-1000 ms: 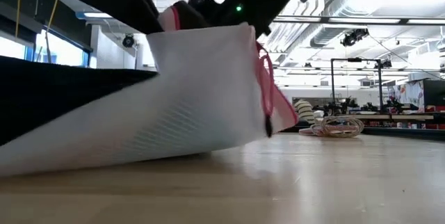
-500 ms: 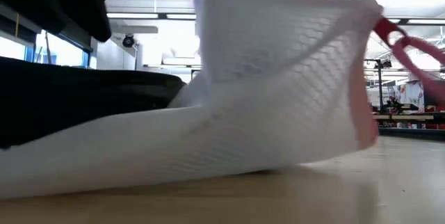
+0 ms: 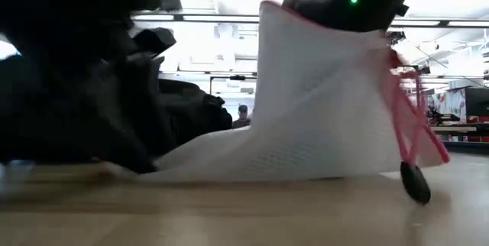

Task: Unpack backpack
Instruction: Adjust the purple chocolate bar

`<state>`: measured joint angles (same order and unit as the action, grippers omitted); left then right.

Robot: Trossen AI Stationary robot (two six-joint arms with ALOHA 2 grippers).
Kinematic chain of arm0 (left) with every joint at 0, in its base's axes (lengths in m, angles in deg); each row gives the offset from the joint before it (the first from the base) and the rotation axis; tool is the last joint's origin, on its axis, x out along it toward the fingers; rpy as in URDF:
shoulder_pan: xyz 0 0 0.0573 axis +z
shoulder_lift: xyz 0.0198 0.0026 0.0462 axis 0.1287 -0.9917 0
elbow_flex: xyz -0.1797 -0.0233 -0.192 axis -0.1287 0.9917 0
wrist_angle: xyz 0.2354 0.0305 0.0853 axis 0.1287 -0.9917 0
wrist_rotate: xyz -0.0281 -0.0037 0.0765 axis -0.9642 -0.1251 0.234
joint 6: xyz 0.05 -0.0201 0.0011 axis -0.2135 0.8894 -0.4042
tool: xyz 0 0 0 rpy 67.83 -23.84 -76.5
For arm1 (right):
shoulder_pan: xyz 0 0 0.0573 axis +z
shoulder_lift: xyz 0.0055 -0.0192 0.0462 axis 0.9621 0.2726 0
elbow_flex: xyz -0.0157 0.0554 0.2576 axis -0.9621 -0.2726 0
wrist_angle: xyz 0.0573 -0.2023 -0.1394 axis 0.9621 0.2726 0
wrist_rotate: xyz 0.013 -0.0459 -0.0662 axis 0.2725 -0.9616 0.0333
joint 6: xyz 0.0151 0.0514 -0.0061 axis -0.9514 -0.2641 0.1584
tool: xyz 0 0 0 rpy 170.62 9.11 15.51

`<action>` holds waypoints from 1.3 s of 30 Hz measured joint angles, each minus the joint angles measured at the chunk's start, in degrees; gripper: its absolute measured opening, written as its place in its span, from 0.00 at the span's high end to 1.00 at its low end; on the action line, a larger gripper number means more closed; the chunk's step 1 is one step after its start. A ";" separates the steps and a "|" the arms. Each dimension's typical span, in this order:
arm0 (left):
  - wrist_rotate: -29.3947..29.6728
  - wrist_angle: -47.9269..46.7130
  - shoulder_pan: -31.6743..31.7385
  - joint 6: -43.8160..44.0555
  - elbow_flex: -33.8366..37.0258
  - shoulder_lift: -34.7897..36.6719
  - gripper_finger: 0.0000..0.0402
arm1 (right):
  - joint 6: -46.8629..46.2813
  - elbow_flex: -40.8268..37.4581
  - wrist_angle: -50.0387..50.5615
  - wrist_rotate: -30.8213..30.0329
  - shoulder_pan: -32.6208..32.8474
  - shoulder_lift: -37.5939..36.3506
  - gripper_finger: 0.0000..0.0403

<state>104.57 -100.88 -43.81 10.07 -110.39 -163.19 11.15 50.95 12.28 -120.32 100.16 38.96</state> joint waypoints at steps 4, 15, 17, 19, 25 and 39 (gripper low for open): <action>4.29 -9.11 1.79 6.84 0.24 0.14 0.70 | 5.26 1.37 -0.83 1.66 1.92 0.01 0.20; 7.35 -15.83 2.30 14.99 0.33 0.07 0.71 | 23.29 0.50 -14.33 -6.98 5.77 0.11 0.20; 7.47 -15.78 2.07 14.95 0.33 0.07 0.71 | 26.68 -0.34 -17.57 -6.16 5.63 0.13 0.20; 7.52 -15.89 1.88 14.94 0.33 0.09 0.71 | 26.12 -0.49 -17.79 -5.64 5.32 0.13 0.20; 7.69 -15.95 1.81 15.04 0.33 0.14 0.71 | 20.12 -0.49 -15.79 -9.72 5.15 0.08 0.20; 7.36 -15.87 1.77 15.92 0.33 0.14 0.71 | 19.35 6.96 -11.94 11.29 5.37 -0.72 0.20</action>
<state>111.94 -116.74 -42.05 25.99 -110.06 -163.05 30.50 57.90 0.34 -109.02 105.53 38.24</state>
